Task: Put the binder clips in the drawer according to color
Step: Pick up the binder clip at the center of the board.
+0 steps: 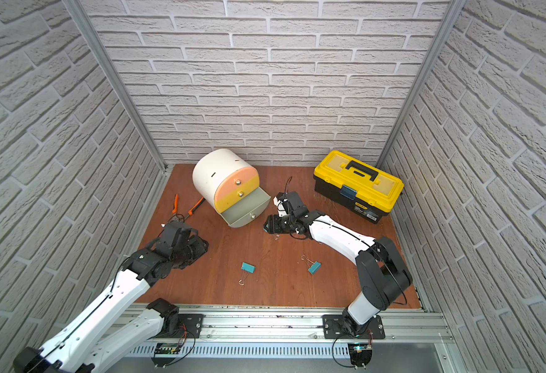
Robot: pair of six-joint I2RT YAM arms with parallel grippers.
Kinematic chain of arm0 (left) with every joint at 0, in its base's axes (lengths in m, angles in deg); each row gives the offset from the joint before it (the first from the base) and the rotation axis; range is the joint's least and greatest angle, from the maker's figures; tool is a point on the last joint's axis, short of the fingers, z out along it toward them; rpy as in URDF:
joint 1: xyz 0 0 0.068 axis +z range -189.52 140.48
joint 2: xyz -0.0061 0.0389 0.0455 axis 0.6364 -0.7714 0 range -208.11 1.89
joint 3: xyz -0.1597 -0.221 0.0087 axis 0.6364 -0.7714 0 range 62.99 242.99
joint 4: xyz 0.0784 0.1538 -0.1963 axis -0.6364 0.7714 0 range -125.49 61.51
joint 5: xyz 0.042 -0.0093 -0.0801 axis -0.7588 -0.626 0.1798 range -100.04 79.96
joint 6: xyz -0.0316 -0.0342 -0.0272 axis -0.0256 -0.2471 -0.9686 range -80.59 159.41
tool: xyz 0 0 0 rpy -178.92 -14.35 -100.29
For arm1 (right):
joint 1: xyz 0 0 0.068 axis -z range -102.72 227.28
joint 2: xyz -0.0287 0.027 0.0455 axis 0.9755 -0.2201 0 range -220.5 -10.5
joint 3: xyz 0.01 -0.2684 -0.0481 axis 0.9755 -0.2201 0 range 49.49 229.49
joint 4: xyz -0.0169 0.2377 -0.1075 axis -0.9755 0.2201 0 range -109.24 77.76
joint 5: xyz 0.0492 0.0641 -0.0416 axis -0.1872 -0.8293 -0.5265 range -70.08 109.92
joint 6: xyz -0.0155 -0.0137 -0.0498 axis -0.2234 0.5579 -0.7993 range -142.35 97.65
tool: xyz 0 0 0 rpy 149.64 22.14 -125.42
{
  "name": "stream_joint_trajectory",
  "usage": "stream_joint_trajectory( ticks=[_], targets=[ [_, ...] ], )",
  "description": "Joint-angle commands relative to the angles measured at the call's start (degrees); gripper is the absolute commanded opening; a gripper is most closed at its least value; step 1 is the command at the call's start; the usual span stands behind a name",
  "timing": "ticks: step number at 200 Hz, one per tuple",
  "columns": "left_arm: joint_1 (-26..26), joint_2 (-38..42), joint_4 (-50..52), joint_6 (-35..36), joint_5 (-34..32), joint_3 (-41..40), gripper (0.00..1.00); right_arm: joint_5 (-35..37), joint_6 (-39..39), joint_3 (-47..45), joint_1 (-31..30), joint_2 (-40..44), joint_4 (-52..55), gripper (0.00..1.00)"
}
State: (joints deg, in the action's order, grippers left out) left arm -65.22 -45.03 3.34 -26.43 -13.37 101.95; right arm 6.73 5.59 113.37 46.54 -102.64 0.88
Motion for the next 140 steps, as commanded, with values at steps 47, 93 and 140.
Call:
stream_joint_trajectory(
  ticks=[47, 93, 140],
  targets=[
    [-0.2, 0.9, -5.0, -1.7, 0.8, -4.6, 0.43, 5.5, -14.6, 7.9, -0.4, -8.6, 6.9, 0.62],
    [-0.1, 3.0, -2.2, -2.6, -0.2, -4.8, 0.44, 8.5, -16.2, 9.6, -0.9, -12.4, 4.2, 0.64],
    [0.1, 3.8, 1.0, -2.8, -0.9, -3.7, 0.45, 7.7, -17.2, 12.8, -1.4, -17.1, 2.8, 0.67]
  ],
)
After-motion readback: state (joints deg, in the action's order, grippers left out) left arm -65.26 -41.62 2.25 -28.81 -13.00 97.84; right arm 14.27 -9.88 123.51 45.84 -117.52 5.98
